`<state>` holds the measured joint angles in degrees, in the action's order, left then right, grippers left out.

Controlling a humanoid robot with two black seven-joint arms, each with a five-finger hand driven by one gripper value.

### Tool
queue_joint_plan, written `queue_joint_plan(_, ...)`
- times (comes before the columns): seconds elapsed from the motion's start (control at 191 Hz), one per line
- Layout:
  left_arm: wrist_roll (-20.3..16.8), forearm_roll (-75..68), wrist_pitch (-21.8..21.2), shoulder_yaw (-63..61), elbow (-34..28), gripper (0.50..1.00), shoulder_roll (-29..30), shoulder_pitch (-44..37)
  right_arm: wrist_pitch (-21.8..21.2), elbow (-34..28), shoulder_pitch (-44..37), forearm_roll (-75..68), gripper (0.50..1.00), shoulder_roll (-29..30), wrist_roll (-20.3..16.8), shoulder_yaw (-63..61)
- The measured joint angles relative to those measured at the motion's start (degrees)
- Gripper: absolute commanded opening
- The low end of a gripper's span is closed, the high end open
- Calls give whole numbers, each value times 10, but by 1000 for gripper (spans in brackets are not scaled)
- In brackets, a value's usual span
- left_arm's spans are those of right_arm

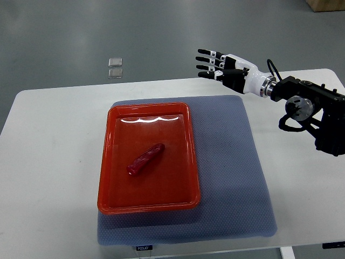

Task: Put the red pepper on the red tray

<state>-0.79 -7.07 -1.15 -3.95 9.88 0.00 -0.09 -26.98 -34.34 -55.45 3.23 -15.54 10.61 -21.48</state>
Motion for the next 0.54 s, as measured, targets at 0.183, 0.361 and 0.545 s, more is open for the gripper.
queue_joint_plan(0.183,0,0,0,0,0,1000,0,0,8,26,51,-70,921,17,-24,-64)
queue_joint_plan(0.361,0,0,0,0,0,1000,0,0,11,34,72,-75,921,26,-25,-76)
queue_joint_plan(0.545,0,0,0,0,0,1000,0,0,10,47,74,-75,921,29,-26,-76)
